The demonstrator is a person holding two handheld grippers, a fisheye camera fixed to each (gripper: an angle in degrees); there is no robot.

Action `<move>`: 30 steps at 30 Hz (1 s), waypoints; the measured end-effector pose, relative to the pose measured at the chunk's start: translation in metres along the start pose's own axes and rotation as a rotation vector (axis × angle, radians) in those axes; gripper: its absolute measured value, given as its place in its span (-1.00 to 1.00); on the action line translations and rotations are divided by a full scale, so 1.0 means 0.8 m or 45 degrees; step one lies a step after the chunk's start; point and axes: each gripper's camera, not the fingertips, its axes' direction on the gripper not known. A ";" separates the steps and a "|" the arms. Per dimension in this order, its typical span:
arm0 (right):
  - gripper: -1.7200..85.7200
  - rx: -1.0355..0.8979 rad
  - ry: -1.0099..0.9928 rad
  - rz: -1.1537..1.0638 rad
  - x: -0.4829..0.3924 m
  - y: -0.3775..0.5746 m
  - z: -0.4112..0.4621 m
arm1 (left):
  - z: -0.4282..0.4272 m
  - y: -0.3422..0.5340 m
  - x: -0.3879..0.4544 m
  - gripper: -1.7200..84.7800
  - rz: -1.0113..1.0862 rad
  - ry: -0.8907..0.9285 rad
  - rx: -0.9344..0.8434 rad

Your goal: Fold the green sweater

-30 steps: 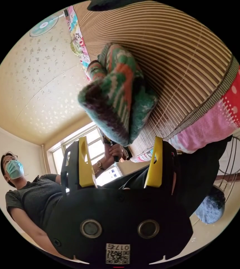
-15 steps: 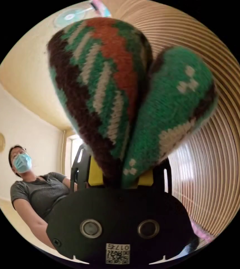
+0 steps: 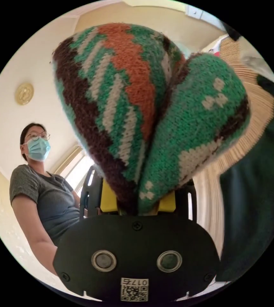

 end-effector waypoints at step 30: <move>-0.95 0.748 0.451 0.839 -0.014 0.353 0.041 | -0.026 0.568 -0.055 -0.95 -1.305 -0.116 1.101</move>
